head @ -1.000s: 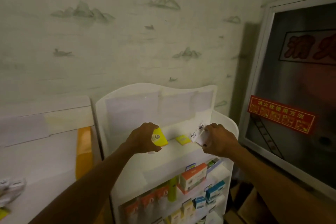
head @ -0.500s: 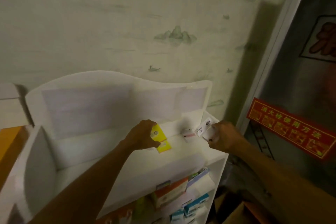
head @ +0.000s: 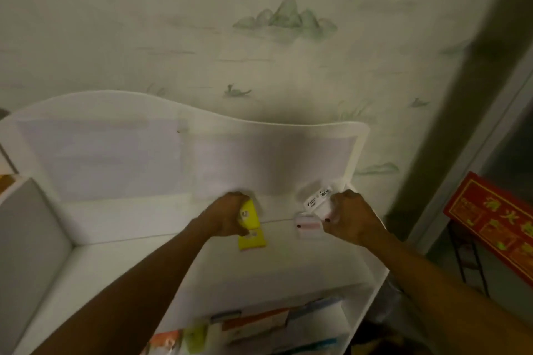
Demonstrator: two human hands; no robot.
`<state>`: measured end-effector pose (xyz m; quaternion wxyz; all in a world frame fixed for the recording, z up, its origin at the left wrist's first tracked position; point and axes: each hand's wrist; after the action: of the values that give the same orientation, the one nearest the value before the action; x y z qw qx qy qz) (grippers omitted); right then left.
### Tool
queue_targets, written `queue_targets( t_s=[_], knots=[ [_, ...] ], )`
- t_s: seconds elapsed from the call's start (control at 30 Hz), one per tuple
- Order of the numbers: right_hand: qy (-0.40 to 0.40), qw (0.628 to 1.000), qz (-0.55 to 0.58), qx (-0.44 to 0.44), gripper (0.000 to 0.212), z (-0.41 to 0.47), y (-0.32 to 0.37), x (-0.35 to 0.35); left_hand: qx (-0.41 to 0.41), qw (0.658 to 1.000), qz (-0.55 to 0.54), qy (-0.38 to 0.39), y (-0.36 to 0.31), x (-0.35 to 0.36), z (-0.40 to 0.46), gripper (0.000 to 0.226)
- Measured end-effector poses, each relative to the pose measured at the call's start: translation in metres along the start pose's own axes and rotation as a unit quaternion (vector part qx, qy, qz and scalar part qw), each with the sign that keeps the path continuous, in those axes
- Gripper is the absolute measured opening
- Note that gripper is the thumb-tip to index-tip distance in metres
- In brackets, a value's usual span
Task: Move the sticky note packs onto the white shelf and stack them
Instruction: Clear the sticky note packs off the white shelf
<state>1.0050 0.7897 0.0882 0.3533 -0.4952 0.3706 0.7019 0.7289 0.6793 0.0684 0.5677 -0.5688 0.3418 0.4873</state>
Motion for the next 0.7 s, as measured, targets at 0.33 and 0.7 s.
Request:
queue_targets(
  t_s=[0.33, 0.7],
  knots=[
    [0.015, 0.995, 0.096, 0.002, 0.058, 0.049, -0.027, 0.065, -0.044, 0.996, 0.077, 0.026, -0.005, 0.057, 0.031, 0.074],
    [0.035, 0.989, 0.133, 0.062, 0.078, 0.065, -0.040, 0.114, -0.022, 0.999, -0.015, 0.043, 0.017, 0.123, 0.054, 0.042]
  ],
)
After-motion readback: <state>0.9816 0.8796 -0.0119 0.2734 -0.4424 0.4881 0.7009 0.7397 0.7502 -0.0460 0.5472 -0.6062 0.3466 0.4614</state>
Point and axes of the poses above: each hand's wrist, its own z-axis towards the middle knuckle, its own x-axis out of the palm, y = z × x, and after that the axes turned 9 degrees about -y, right-handed
